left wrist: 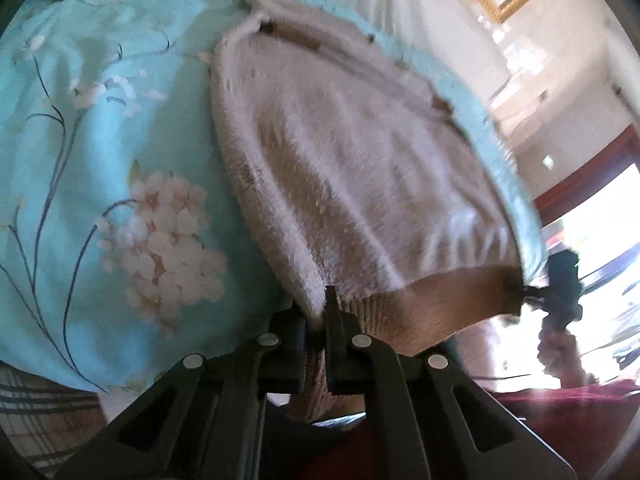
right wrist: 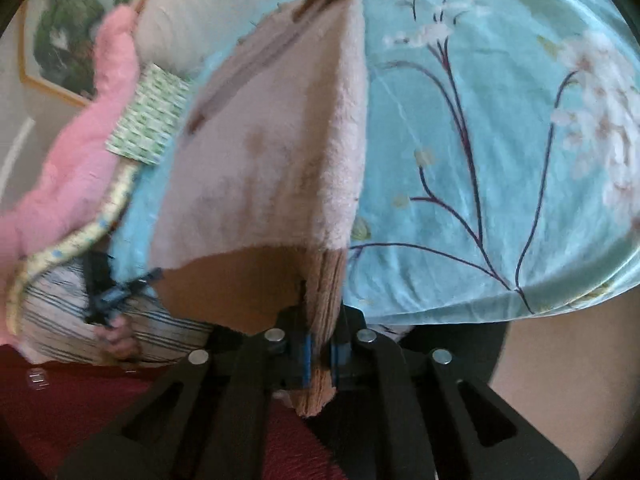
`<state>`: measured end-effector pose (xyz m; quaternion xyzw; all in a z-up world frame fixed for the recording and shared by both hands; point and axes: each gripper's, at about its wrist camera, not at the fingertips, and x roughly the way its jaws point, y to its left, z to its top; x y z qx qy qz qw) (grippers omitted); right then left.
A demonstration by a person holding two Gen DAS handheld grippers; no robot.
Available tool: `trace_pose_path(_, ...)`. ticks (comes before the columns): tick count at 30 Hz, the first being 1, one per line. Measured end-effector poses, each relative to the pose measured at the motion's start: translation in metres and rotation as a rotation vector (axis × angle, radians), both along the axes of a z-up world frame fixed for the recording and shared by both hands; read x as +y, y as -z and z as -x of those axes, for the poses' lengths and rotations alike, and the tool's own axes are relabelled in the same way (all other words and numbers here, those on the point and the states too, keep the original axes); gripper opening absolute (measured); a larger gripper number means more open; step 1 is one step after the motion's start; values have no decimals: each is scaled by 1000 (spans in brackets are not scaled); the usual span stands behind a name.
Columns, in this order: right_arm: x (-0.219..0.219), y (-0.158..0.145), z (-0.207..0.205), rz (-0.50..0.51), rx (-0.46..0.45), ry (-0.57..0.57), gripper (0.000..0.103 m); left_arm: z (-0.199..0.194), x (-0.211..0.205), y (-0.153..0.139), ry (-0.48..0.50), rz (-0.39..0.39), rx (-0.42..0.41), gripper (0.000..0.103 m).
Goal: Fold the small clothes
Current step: 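Grasp the brown ribbed hem with both grippers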
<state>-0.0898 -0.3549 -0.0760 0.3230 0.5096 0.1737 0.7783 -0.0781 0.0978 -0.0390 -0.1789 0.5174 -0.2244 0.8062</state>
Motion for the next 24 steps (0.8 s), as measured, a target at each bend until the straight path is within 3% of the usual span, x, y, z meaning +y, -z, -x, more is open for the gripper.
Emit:
trace_pose_path(3, -1, -17, -1, -130, -88, -35, 7, 3, 11, -21, -27, 121, -65, 4)
trace_pose_path(10, -10, -47, -35, -300, -240, -10, 7, -26, 9, -54, -49, 176, -152, 4)
trace_pose_path(16, -22, -79, -97, -301, -360, -1, 7, -94, 17, -93, -109, 264, -292, 4)
trace_pose_path(18, -30, -91, -127, -283, -399, 6, 7, -129, 11, -106, -115, 240, -349, 4)
trace_pose_path(24, -37, -106, -220, -213, -428, 53, 7, -220, 6, -112, -139, 225, -386, 4)
